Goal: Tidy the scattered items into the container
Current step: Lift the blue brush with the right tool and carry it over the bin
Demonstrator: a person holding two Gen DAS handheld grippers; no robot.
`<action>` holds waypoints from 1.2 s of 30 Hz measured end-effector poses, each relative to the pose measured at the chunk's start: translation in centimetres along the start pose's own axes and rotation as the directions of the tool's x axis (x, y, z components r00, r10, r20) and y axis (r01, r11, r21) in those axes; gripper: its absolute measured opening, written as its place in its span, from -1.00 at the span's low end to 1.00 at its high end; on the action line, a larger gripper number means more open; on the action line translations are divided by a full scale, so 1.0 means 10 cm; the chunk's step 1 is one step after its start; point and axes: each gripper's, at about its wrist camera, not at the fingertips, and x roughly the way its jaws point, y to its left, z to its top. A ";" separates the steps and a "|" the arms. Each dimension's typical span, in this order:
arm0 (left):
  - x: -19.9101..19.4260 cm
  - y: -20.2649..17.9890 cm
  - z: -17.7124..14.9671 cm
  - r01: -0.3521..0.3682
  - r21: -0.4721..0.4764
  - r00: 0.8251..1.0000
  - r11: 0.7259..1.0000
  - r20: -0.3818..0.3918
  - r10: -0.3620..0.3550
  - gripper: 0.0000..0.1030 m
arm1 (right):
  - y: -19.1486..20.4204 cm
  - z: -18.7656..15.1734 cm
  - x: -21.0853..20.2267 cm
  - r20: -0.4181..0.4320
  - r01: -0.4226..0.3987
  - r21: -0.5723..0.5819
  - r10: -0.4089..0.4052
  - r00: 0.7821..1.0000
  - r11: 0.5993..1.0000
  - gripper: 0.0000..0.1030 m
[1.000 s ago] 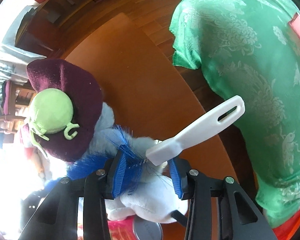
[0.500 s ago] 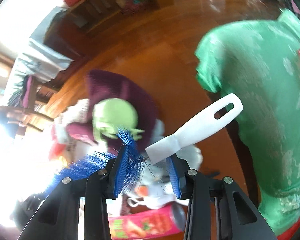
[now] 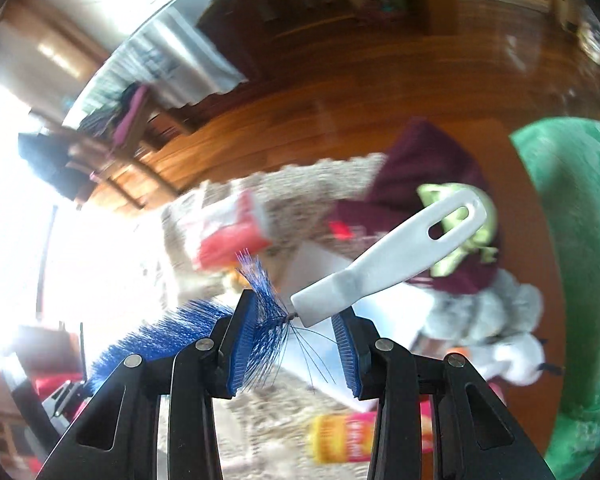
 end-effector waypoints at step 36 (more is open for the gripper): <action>-0.30 3.28 -1.97 -0.234 -0.589 0.971 0.774 -0.104 0.215 -0.39 | 4.38 -1.06 1.14 -0.220 -0.258 -0.571 0.157 0.963 0.779 -0.27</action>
